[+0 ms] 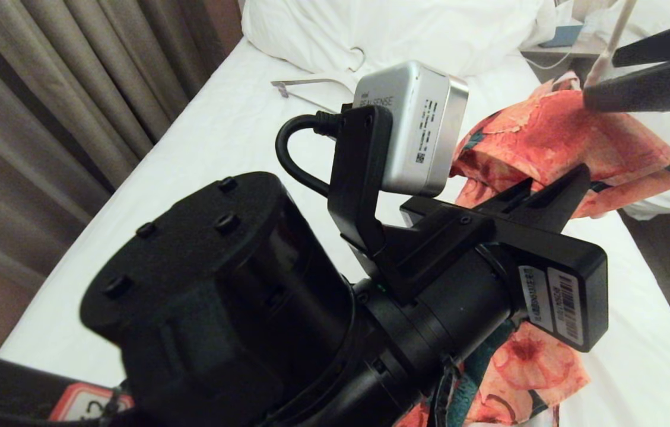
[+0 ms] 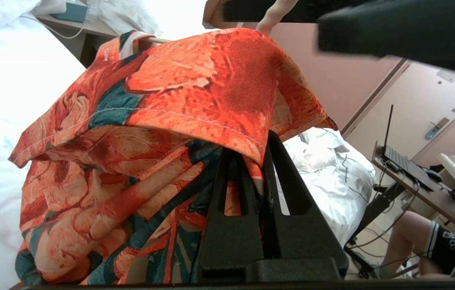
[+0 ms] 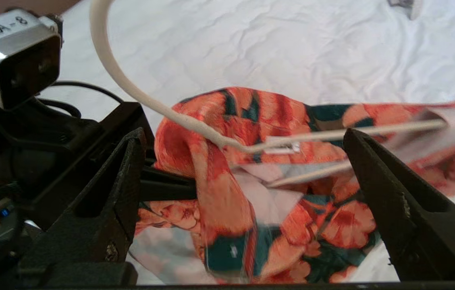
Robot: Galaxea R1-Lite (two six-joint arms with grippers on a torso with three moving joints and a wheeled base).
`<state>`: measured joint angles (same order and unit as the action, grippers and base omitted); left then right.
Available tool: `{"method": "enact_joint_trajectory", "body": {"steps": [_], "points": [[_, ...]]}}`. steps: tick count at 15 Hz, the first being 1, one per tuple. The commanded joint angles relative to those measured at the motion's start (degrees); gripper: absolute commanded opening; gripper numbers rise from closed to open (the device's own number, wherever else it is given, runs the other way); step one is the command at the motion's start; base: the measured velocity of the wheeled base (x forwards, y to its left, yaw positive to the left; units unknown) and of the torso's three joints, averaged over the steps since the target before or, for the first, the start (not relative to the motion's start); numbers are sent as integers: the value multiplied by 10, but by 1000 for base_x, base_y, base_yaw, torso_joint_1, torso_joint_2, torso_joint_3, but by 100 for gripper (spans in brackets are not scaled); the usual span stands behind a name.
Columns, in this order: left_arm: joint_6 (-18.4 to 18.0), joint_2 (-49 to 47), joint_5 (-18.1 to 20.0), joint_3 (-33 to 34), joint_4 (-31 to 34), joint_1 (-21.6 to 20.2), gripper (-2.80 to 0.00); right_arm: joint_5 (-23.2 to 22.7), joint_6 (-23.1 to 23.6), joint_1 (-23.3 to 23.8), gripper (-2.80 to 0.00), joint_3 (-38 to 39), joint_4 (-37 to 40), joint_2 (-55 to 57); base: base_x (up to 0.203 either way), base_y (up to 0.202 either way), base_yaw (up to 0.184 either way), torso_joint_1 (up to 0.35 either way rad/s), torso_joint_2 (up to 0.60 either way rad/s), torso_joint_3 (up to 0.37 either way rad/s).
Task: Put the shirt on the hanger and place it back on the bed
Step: Take the clothes hanger out of the clothes
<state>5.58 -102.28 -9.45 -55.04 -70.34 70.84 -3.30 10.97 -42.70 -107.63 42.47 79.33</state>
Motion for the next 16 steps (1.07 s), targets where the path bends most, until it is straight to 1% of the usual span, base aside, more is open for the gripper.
{"method": "enact_joint_trajectory", "body": {"steps": [1,3,5,6,10,13,16], "points": [[0,2,0,1,2,0,-280,0,6,-11,0,1,-2,15,0,0,0,0,0,0],[0,4,0,0,9,0,-280,2,14,-24,0,1,-38,22,0,0,0,0,0,0],[0,5,0,0,9,0,-280,3,25,-27,0,2,-65,29,0,0,0,0,0,0],[0,5,-1,0,9,0,-280,4,31,-26,-280,3,-67,30,0,0,0,0,0,0],[0,9,-1,-2,9,0,-280,6,30,-33,-280,16,-69,35,0,0,0,0,0,0],[0,9,-1,-2,10,0,-280,7,29,-34,-280,16,-115,44,0,0,0,0,0,0],[0,10,-1,-2,10,-1,-280,11,28,-36,-280,16,-120,43,0,0,0,0,0,0]]}}
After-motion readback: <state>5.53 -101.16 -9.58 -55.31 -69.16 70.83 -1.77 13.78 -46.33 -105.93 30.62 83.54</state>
